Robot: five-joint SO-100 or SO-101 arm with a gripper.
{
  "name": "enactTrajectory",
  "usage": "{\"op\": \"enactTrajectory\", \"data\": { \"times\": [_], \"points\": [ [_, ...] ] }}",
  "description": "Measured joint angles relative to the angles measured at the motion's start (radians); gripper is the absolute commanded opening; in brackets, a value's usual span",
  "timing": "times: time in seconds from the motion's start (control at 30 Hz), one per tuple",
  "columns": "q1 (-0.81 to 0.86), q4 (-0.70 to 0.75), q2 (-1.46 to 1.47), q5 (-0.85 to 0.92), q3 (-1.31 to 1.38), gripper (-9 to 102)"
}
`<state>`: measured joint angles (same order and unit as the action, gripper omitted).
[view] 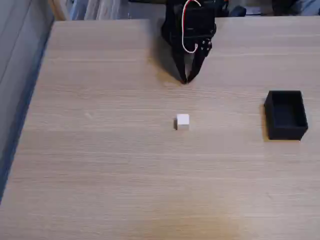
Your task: Pick a white block and place it in the black box.
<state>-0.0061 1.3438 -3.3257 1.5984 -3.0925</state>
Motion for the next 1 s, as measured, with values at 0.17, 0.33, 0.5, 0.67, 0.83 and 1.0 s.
{"op": "enactTrajectory", "data": {
  "times": [0.17, 0.33, 0.5, 0.67, 0.83, 1.0],
  "points": [
    [0.006, 0.0, 0.0, 0.0, 0.0, 0],
    [0.006, 0.0, 0.0, 0.0, 0.0, 0],
    [0.006, 0.0, 0.0, 0.0, 0.0, 0],
    [0.006, 0.0, 0.0, 0.0, 0.0, 0],
    [0.009, 0.0, 0.0, 0.0, 0.0, 0],
    [0.011, 0.0, 0.0, 0.0, 0.0, 0]
  ]
}}
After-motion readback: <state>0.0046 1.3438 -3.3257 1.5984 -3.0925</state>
